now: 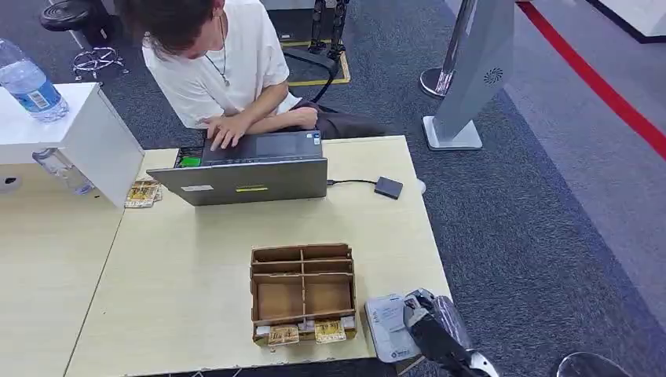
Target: Pass the card to the sensor for recognition and then transmit it.
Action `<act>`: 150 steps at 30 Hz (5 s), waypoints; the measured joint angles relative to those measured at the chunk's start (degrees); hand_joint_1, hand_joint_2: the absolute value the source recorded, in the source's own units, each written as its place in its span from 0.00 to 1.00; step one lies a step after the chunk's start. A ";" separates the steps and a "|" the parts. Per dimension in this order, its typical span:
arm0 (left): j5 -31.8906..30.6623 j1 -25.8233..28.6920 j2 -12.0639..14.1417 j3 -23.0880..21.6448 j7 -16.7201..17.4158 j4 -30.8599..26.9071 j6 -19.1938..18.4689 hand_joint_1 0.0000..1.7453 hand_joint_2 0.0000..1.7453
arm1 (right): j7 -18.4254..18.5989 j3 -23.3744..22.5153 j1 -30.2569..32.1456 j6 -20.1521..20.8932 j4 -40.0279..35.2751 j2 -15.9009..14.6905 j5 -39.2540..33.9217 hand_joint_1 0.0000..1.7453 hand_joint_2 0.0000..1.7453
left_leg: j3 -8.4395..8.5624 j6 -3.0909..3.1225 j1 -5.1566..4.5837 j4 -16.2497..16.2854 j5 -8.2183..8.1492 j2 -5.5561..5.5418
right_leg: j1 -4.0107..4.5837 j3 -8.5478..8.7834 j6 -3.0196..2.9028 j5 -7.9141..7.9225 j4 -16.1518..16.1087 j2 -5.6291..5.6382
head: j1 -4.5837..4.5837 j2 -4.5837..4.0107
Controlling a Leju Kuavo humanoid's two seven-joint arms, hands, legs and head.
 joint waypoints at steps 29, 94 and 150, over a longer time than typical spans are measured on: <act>-0.70 0.00 -0.92 0.46 -0.02 0.00 -1.07 0.00 0.00 | 7.41 4.70 -1.30 -7.60 2.80 -2.25 12.76 1.00 1.00 | 0.03 0.00 0.00 0.00 0.00 0.00 | 0.00 0.03 0.00 0.00 0.00 0.00 | 0.00 0.00; -6.84 -0.14 -2.30 1.46 -0.33 0.00 -2.40 0.00 0.00 | 11.98 6.56 -18.18 -23.54 -3.52 2.60 44.80 1.00 1.00 | 0.02 -0.05 0.01 0.00 0.17 0.00 | 0.00 0.02 -0.08 0.14 0.03 0.00 | 0.00 0.00; -8.96 -0.17 -2.45 3.78 -0.15 0.00 -2.78 0.00 0.00 | 7.67 17.62 -20.90 -20.72 -4.39 4.13 24.39 0.00 0.00 | -0.01 -0.05 0.01 0.00 0.20 -0.01 | 0.01 -0.03 -0.08 0.15 0.04 0.00 | 0.00 0.00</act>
